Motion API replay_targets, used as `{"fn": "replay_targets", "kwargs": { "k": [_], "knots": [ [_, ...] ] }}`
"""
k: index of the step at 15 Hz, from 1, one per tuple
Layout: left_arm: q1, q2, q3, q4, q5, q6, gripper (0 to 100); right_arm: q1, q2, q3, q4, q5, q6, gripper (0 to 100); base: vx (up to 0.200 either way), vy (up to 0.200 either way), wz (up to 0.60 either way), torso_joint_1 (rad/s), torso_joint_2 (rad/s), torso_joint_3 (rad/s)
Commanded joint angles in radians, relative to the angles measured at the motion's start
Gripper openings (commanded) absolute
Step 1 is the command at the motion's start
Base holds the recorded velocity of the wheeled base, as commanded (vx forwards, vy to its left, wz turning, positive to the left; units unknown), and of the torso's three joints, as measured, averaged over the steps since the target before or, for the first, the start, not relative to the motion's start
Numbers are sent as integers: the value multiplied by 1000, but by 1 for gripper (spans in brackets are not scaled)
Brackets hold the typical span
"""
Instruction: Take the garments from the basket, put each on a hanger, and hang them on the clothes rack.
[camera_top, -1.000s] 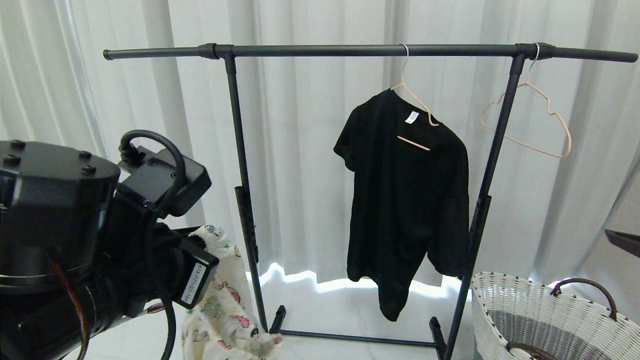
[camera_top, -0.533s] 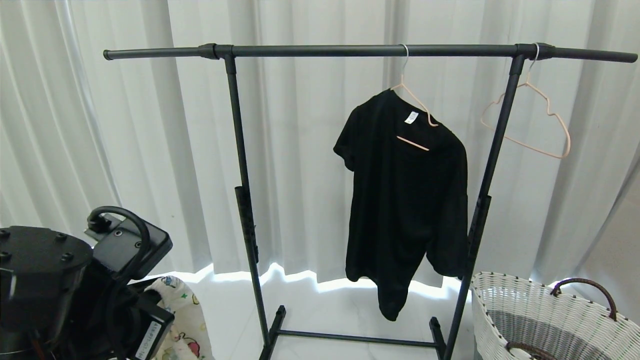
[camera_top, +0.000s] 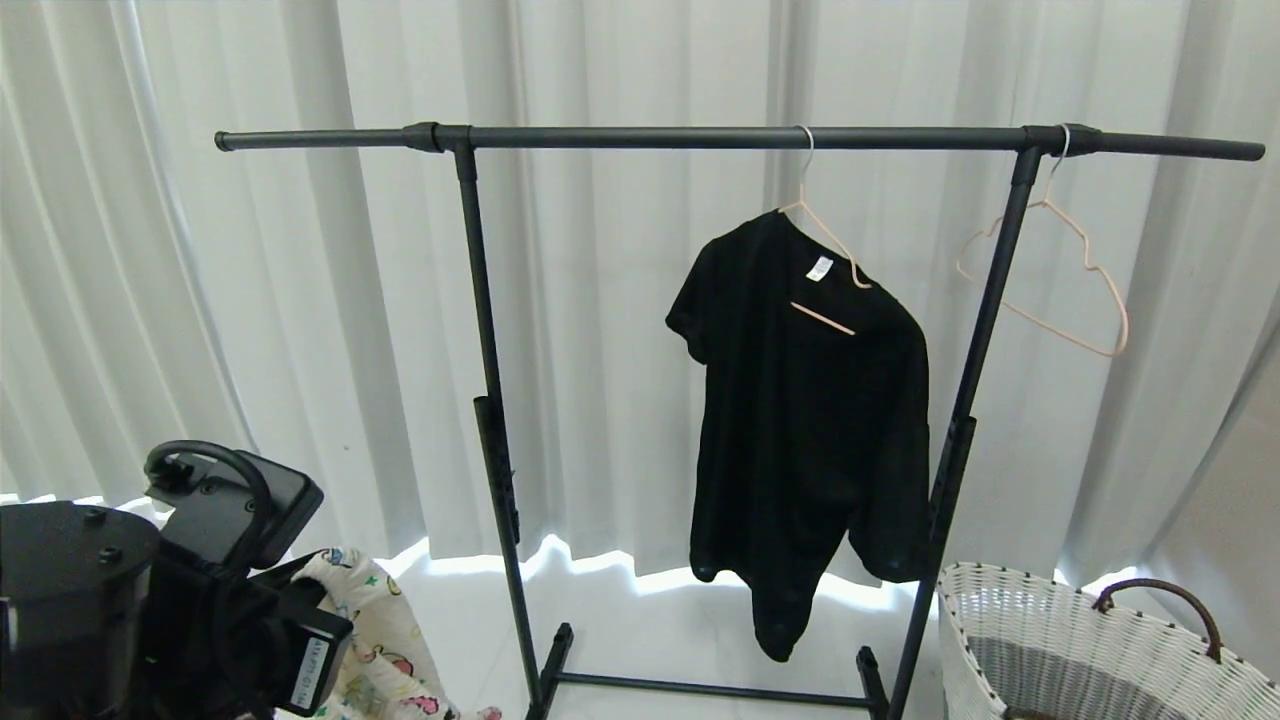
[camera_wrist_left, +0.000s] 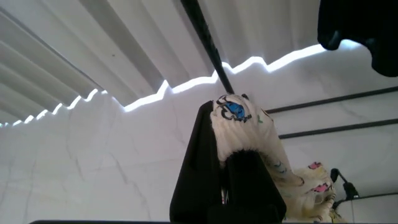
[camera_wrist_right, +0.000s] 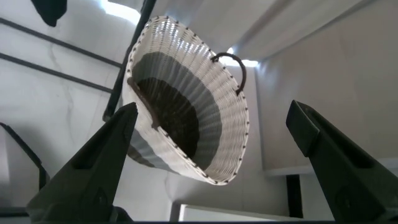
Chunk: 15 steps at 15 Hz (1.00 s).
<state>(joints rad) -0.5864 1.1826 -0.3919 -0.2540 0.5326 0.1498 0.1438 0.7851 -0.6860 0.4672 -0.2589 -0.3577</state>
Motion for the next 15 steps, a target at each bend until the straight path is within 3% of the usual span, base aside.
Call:
{"fn": "replay_targets", "kwargs": {
  "k": [1,9,15],
  "knots": [
    [0,-38,36,-17,1,11,0,-9,3,-3,-7,1,6,100,0,0,0,154,-442,-266],
    [96,-215,90,-16,14,149,0,-49,135,-46,-165,6,109,100,0,0,0,196,-472,-278],
    [129,-279,81,-17,15,160,0,-49,191,-99,-165,7,132,100,0,0,0,227,-511,-282]
  ]
}}
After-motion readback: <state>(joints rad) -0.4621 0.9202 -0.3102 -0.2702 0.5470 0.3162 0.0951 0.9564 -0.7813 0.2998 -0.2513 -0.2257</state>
